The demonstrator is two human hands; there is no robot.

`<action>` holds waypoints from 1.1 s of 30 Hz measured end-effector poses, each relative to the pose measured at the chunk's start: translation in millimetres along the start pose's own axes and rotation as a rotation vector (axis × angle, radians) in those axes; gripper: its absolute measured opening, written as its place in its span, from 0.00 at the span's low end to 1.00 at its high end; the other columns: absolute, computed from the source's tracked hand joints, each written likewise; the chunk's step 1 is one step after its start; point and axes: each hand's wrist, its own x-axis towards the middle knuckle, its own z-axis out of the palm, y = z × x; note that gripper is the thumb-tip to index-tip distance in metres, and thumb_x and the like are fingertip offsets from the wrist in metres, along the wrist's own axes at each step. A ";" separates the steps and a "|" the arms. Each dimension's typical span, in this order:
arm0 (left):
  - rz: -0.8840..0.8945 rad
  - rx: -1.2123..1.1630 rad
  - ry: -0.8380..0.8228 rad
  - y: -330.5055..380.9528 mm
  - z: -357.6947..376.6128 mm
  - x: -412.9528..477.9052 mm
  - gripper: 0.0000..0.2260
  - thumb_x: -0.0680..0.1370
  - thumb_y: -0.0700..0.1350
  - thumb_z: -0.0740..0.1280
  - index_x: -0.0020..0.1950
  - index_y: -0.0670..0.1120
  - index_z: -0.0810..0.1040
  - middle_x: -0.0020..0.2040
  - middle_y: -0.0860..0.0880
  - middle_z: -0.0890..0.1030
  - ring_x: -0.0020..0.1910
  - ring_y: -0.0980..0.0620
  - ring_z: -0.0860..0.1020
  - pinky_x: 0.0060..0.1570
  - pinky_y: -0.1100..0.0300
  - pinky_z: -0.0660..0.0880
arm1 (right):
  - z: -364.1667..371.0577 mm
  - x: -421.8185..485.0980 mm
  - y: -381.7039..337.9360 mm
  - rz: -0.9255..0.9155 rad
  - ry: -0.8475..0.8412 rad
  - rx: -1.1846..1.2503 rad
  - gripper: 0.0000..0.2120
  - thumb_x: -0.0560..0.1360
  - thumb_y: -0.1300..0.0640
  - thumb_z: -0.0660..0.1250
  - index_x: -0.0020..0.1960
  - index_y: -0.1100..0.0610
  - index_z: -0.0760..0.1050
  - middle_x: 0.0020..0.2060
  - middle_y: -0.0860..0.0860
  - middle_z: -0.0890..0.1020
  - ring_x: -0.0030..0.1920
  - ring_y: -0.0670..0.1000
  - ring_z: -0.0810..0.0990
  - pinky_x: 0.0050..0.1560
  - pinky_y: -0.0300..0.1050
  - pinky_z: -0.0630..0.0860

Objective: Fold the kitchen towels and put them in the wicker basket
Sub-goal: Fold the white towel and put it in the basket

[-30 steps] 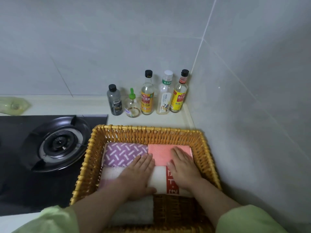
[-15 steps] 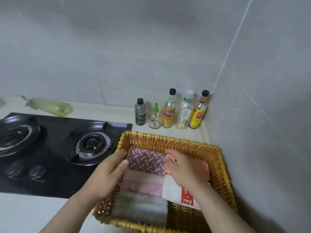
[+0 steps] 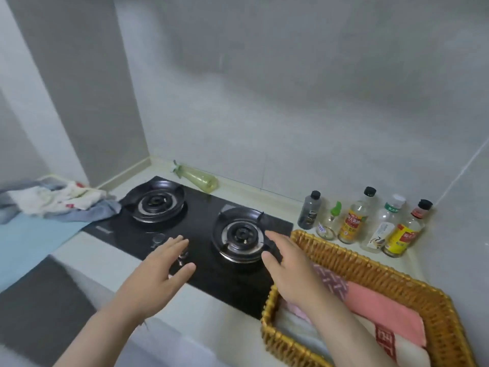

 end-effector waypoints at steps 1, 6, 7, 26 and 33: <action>-0.037 -0.008 0.017 -12.0 -12.3 -13.1 0.27 0.78 0.60 0.60 0.77 0.55 0.62 0.77 0.60 0.60 0.75 0.64 0.52 0.74 0.61 0.55 | 10.8 -1.7 -14.7 -0.020 -0.015 -0.001 0.24 0.81 0.48 0.59 0.76 0.44 0.61 0.73 0.39 0.64 0.72 0.40 0.62 0.72 0.42 0.63; -0.196 -0.020 0.085 -74.9 -69.9 -84.2 0.24 0.79 0.61 0.60 0.75 0.60 0.64 0.74 0.65 0.60 0.75 0.64 0.56 0.73 0.60 0.57 | 67.5 -13.9 -82.9 -0.120 -0.086 -0.005 0.23 0.81 0.50 0.59 0.75 0.44 0.62 0.71 0.37 0.64 0.64 0.34 0.59 0.66 0.34 0.59; -0.218 -0.011 0.107 -87.1 -80.1 -97.6 0.24 0.79 0.61 0.60 0.74 0.59 0.65 0.74 0.65 0.62 0.74 0.64 0.58 0.72 0.61 0.58 | 79.4 -17.3 -94.5 -0.138 -0.104 -0.005 0.23 0.81 0.50 0.60 0.75 0.44 0.62 0.71 0.37 0.64 0.64 0.34 0.60 0.67 0.34 0.59; -0.533 -0.024 0.340 -215.0 -193.7 -264.6 0.13 0.80 0.57 0.61 0.64 0.65 0.68 0.67 0.63 0.72 0.62 0.65 0.68 0.64 0.64 0.67 | 259.4 -47.7 -252.6 -0.346 -0.427 0.000 0.21 0.81 0.51 0.59 0.74 0.44 0.63 0.66 0.33 0.65 0.63 0.36 0.64 0.68 0.35 0.63; -0.628 -0.011 0.369 -270.4 -217.5 -251.4 0.14 0.80 0.55 0.62 0.66 0.61 0.72 0.67 0.61 0.73 0.66 0.61 0.69 0.63 0.64 0.67 | 316.4 6.1 -280.0 -0.358 -0.495 0.002 0.21 0.81 0.52 0.59 0.74 0.44 0.64 0.67 0.36 0.66 0.62 0.38 0.65 0.68 0.38 0.64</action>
